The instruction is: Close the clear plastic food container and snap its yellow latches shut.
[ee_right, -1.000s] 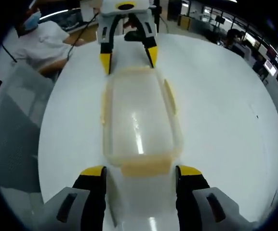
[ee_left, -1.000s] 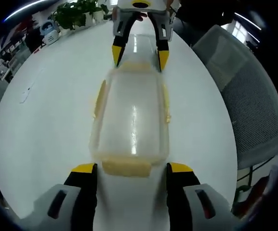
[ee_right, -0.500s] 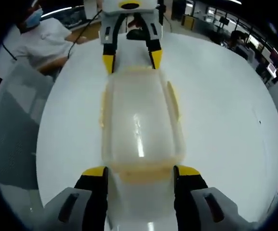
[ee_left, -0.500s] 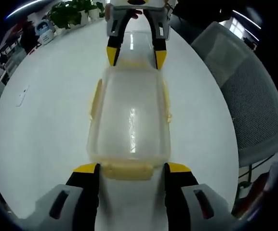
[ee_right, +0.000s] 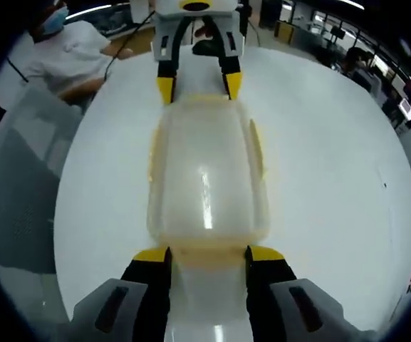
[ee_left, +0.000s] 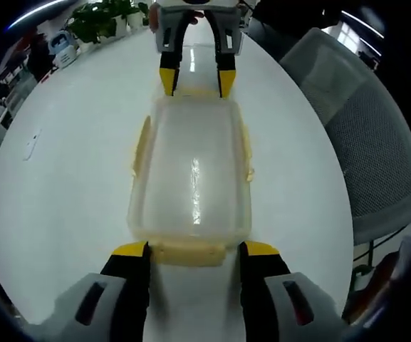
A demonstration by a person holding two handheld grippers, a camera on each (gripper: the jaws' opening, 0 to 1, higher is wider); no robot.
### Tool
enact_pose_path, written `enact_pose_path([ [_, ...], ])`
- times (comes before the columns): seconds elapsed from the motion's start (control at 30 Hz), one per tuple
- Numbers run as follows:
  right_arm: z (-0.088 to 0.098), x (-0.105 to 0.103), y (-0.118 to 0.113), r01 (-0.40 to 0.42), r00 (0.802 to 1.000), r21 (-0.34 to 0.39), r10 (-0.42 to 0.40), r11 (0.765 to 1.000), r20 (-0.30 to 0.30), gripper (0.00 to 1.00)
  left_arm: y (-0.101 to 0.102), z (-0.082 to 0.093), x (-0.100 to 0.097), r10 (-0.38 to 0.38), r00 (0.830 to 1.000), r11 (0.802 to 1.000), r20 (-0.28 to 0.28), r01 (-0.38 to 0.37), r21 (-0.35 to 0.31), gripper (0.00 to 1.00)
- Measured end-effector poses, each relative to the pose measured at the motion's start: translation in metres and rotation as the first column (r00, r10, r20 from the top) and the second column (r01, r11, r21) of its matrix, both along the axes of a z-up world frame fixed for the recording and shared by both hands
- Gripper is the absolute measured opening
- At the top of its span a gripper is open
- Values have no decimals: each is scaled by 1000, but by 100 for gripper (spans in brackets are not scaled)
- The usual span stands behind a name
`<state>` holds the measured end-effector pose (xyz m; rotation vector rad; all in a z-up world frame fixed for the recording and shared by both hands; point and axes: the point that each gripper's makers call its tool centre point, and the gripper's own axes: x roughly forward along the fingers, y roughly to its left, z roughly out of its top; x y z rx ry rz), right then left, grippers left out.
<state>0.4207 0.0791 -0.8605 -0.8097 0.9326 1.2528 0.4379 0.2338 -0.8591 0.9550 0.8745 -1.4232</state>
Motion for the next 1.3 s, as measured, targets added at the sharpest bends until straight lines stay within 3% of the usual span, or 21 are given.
enact_pose_path([
  [0.13,0,-3,-2,-19,1000,-14,19,1000,-2,40,3,1,-1,-30,1000,999,2,30,16,40],
  [1.3,1,-14,3,-23,999,-30,22,999,-24,39,7,1,-10,-26,1000,999,2,26,44,38],
])
